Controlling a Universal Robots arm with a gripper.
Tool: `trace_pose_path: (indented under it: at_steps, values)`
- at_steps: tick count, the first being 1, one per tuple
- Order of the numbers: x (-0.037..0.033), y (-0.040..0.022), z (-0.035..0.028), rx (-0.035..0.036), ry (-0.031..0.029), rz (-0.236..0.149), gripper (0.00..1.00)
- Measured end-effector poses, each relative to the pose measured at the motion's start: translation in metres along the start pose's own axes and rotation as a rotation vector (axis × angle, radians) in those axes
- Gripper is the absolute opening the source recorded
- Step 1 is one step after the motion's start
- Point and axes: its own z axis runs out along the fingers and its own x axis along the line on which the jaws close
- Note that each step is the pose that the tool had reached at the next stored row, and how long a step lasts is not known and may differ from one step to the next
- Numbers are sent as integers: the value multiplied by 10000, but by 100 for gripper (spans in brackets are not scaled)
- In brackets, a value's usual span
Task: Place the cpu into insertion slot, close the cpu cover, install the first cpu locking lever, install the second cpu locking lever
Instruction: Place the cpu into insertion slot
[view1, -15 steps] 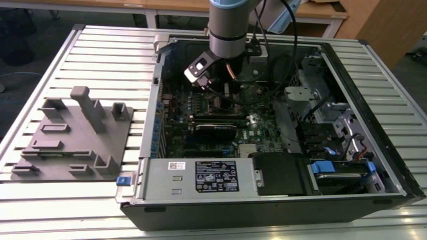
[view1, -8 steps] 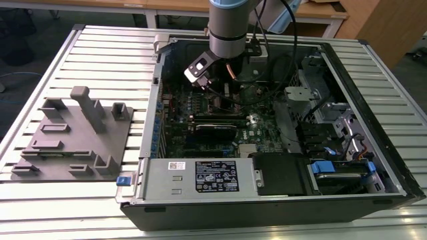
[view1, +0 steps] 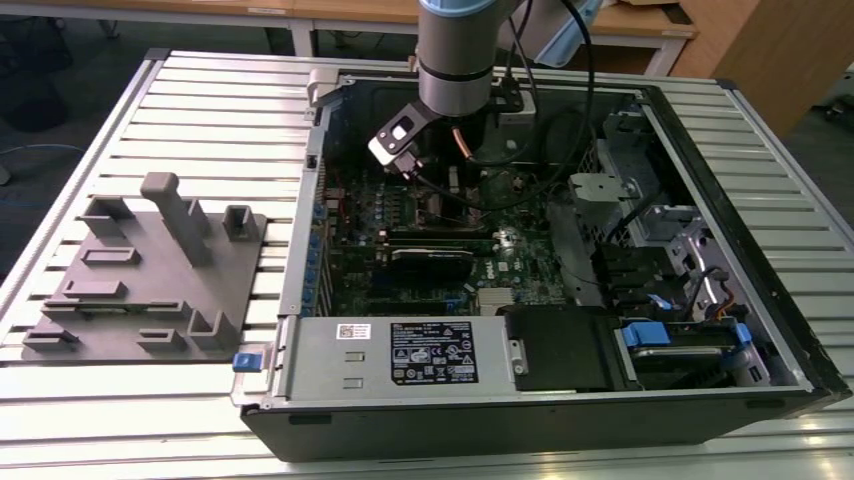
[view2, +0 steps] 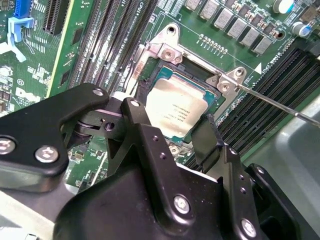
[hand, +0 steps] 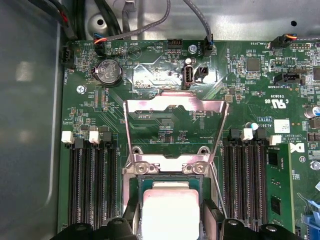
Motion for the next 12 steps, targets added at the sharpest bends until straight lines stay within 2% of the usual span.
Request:
trace_pose_path:
  at_steps: [3,8,12]
  values:
    - [0,1,-18,1,-4,0,62]
    - [0,6,-93,1,-4,0,62]
    - [0,7,-94,-1,0,0,62]
